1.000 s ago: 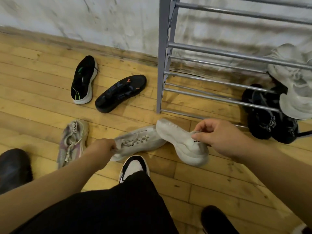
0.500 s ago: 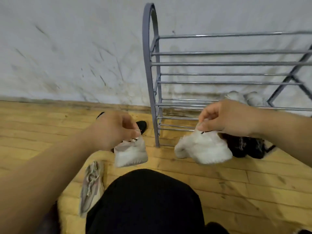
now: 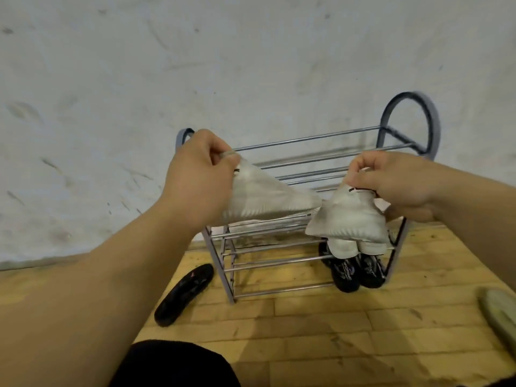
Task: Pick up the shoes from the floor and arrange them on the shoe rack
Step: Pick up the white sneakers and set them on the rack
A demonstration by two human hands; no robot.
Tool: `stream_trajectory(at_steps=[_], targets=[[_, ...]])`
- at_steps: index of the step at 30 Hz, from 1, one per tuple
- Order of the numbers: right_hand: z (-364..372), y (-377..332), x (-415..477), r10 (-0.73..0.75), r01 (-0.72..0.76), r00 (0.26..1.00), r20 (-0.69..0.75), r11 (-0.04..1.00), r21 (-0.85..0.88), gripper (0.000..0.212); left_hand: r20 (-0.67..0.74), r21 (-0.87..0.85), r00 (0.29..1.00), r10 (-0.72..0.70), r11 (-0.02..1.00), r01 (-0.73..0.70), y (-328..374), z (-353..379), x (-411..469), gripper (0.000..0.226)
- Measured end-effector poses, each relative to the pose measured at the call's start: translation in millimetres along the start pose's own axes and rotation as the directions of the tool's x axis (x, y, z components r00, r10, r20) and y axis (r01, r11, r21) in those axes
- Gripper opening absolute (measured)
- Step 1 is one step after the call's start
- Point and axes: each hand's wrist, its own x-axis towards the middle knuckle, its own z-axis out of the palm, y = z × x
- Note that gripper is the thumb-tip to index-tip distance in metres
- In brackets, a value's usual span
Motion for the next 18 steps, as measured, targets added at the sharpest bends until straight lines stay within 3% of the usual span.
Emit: stream_trajectory(at_steps=[5,9,13,18], targets=[[-27,0,-5,-0.054,0.083,0.99,-0.131,0.971,0.224,0.015,-0.27,-0.084,0.963,-0.004,0.996,-0.019,27,34,15,0.017],[-42,12,-4,-0.118,0.169,0.963,-0.242,0.965,0.203,0.013,-0.395,-0.204,0.918,-0.02,0.977,-0.066,36,56,24,0.007],[-51,28,2,-0.178,0.227,0.944,-0.279,0.962,0.152,0.013,-0.366,-0.207,0.931,0.007,0.974,-0.089,26,89,29,0.006],[-58,39,14,-0.242,0.301,0.896,-0.373,0.947,0.11,0.015,-0.124,-0.098,0.992,0.03,0.994,-0.042,-31,142,27,0.012]])
